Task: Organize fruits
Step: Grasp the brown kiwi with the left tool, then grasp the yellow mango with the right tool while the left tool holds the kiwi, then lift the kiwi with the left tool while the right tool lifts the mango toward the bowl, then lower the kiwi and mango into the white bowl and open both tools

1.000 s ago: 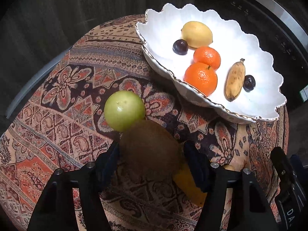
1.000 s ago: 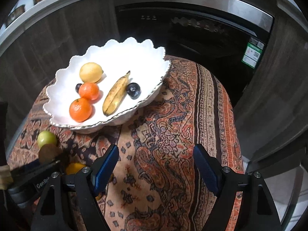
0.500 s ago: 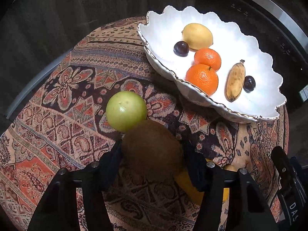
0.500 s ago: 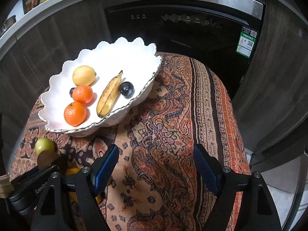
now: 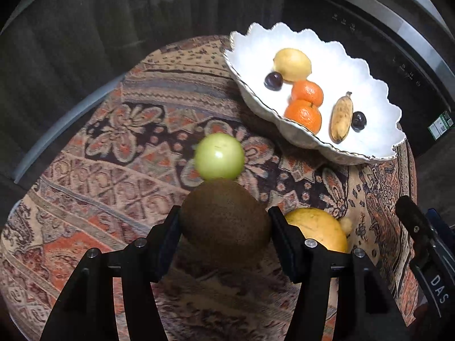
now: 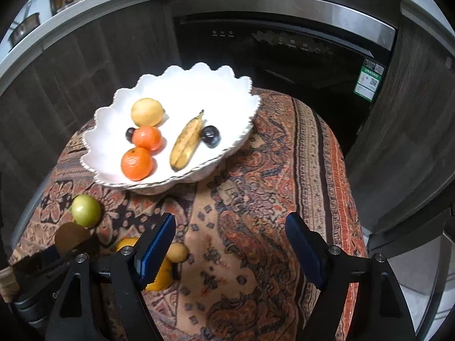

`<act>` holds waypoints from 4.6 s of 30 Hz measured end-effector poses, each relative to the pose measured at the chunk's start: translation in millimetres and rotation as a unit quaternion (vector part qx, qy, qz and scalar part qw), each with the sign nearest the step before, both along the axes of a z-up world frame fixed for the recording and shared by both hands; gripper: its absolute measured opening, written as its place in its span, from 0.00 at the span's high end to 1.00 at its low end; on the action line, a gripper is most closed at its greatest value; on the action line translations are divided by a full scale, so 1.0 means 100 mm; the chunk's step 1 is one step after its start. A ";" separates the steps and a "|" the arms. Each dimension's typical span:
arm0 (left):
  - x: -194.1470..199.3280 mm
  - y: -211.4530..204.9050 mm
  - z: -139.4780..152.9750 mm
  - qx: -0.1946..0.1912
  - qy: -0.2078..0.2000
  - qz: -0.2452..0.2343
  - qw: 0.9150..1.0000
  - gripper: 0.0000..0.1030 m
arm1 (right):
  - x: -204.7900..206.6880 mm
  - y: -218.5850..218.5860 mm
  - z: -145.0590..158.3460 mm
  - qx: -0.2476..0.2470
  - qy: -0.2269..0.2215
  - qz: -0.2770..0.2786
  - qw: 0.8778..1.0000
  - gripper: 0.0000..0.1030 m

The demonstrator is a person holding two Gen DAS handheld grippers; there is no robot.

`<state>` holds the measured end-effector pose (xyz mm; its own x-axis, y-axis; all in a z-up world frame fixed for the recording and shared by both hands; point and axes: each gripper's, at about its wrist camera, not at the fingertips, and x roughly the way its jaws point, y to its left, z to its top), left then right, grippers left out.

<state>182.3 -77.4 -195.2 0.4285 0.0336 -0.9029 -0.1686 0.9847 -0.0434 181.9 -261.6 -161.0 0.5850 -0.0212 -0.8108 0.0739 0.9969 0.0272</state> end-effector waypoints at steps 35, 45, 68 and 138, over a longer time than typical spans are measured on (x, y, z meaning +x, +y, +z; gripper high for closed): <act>-0.35 0.59 0.01 0.033 0.011 0.034 0.999 0.42 | 0.25 1.15 -0.60 -0.102 0.175 0.272 0.941 0.41; -0.34 0.58 0.01 0.033 0.011 0.032 0.999 0.42 | 0.32 1.17 -0.72 -0.111 0.183 0.267 0.940 0.46; -0.32 0.47 0.35 0.046 -0.036 -0.011 0.998 0.42 | -0.10 0.78 -0.02 -0.005 0.107 0.167 0.980 0.50; 1.44 -0.22 0.55 0.062 -0.061 -0.189 0.978 0.09 | 1.10 0.07 0.17 0.034 0.011 -0.033 0.999 0.22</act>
<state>326.7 -99.3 -140.0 0.5361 -0.0420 -0.8431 0.2080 0.9745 0.0837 291.9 -255.1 -144.1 0.5663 -0.0046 -0.8242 0.1417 0.9856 0.0918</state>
